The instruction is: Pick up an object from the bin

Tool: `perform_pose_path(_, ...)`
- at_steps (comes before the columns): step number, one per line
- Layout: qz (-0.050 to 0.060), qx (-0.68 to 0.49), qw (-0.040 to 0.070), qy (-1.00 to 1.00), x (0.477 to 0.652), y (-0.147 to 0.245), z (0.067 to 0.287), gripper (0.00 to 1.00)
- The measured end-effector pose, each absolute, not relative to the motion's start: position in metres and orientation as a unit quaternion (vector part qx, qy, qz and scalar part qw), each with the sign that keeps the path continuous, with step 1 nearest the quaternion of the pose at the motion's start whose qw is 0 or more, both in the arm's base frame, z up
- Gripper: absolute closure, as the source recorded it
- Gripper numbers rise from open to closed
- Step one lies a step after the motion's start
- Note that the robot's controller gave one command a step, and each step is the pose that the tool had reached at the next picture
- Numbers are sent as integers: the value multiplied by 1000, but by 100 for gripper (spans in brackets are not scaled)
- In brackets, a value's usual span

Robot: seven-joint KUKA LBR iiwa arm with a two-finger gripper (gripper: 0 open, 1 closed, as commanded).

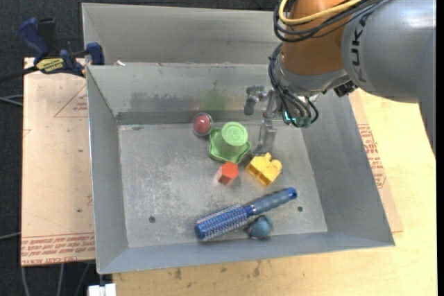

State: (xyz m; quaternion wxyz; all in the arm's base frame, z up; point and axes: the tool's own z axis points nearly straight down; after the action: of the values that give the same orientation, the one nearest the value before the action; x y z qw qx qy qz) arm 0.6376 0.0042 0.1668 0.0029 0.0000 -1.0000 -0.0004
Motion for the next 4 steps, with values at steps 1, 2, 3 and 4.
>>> perform_pose_path(1,0,89,-4,-996,640,17,228,0)
perform_pose_path(2,-1,153,4,-988,570,-29,112,0)
perform_pose_path(3,-1,270,1,-963,507,-11,69,0)
perform_pose_path(4,0,271,0,-963,508,-11,70,100)
